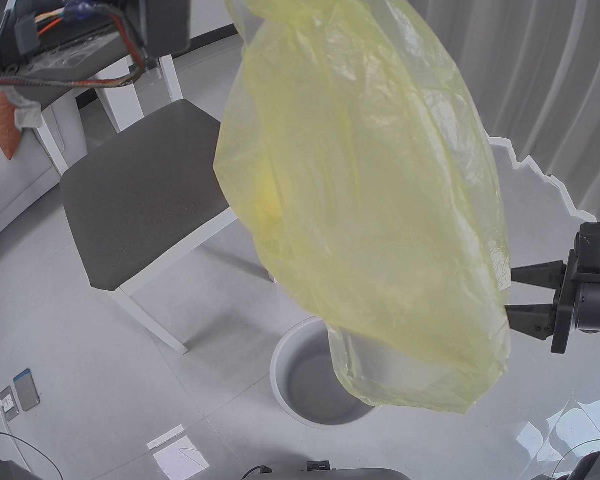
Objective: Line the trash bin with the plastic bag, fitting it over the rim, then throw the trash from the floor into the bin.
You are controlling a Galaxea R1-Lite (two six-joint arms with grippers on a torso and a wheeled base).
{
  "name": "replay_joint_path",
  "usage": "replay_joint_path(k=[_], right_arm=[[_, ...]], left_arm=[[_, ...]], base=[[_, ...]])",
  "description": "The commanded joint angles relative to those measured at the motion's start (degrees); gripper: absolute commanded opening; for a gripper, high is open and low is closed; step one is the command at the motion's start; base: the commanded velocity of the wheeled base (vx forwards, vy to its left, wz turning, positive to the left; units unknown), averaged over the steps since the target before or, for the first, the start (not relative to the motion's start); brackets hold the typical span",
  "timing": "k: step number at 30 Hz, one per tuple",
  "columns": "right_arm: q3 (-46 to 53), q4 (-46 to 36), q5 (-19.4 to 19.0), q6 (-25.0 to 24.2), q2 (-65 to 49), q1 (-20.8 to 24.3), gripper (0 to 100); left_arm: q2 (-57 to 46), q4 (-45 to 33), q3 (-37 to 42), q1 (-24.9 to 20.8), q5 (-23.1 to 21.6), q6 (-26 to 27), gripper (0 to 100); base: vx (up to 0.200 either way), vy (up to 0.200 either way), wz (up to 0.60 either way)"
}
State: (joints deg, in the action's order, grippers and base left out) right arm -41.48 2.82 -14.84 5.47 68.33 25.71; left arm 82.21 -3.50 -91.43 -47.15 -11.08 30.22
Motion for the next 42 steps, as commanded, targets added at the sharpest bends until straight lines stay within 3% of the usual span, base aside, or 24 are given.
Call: replay_joint_path(k=[1,20,21,31,35,42], right_arm=[[-1.1,-0.1,0.0,0.1,0.1,0.0,100],[-1.4,0.0,0.1,1.8,4.3,2.0,100],[-1.5,-0.2,0.1,1.8,4.2,2.0,0],[-2.2,-0.6,0.9,1.8,4.4,1.5,0],[-2.4,-0.7,1.8,1.9,5.6,0.3,0],[-2.6,-0.6,9.7,2.5,7.3,-2.9,0]], left_arm=[[-0.3,0.0,0.0,0.0,0.0,0.0,0],[0.1,0.4,-0.4,0.0,-0.2,-0.1,0],[0.1,0.4,-0.5,0.1,-0.1,-0.1,0],[0.5,0.2,-0.1,0.4,-0.2,-0.8,0],[0.0,0.2,4.9,3.0,0.4,-5.6,0],[-1.4,3.5,18.0,6.9,1.9,-18.4,0]], base=[[0.000,0.000,0.00],[0.000,0.000,0.00],[0.000,0.000,0.00],[0.000,0.000,0.00],[0.000,0.000,0.00],[0.000,0.000,0.00]])
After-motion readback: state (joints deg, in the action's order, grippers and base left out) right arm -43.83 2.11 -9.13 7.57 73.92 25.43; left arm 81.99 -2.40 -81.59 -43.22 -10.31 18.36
